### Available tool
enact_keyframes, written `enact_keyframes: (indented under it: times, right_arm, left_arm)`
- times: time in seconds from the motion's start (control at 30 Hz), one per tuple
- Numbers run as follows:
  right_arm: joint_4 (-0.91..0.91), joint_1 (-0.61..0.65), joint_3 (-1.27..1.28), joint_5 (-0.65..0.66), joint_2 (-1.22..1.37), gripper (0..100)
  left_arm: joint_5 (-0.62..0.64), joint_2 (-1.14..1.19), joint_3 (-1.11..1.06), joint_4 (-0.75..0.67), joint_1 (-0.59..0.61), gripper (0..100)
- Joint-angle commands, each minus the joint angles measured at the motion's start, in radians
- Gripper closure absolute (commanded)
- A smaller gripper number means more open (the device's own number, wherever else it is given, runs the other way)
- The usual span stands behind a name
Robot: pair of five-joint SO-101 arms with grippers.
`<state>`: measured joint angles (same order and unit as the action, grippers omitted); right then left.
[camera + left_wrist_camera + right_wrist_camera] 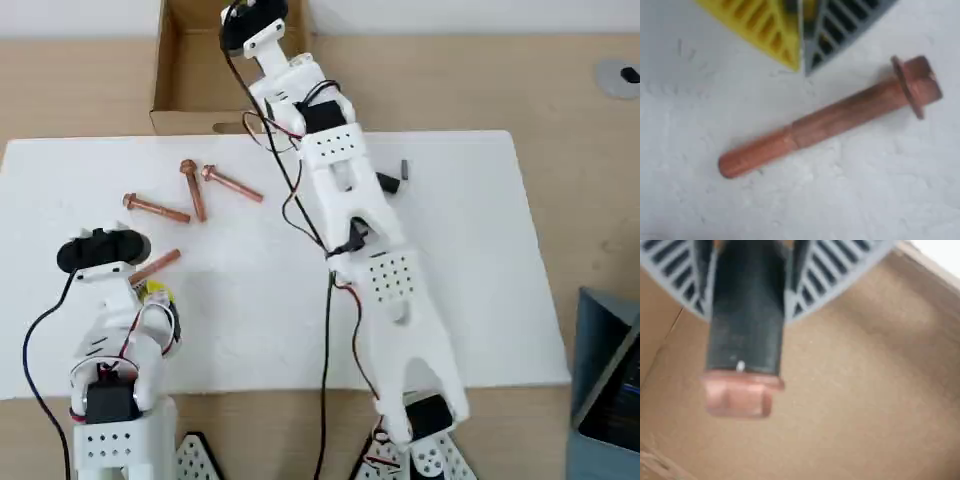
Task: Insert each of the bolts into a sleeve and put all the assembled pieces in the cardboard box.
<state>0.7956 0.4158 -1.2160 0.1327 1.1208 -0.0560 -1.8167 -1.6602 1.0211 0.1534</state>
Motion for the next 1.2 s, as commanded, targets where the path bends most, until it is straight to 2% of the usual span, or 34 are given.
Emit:
enact_keyframes:
  times: [0.0,0.27,0.4,0.7,1.17]
  right_arm:
    - [0.043,-0.012,-0.116,0.005,-0.012,86.3]
    - [0.077,-0.012,-0.127,0.005,-0.016,85.7]
    - [0.100,-0.012,-0.166,0.003,-0.022,88.5]
    - [0.399,-0.010,-0.460,0.003,-0.031,99.1]
    - [0.827,-0.027,-0.452,0.003,-0.240,98.9]
  left_arm:
    - [-0.005,-0.007,0.005,0.006,0.011,100]
    - [-0.005,-0.007,0.005,0.006,0.011,100]
    - [-0.005,-0.007,0.005,0.006,0.011,100]
    - [-0.003,-0.007,0.005,0.006,0.011,100]
    - [-0.002,-0.007,0.005,0.006,0.011,100]
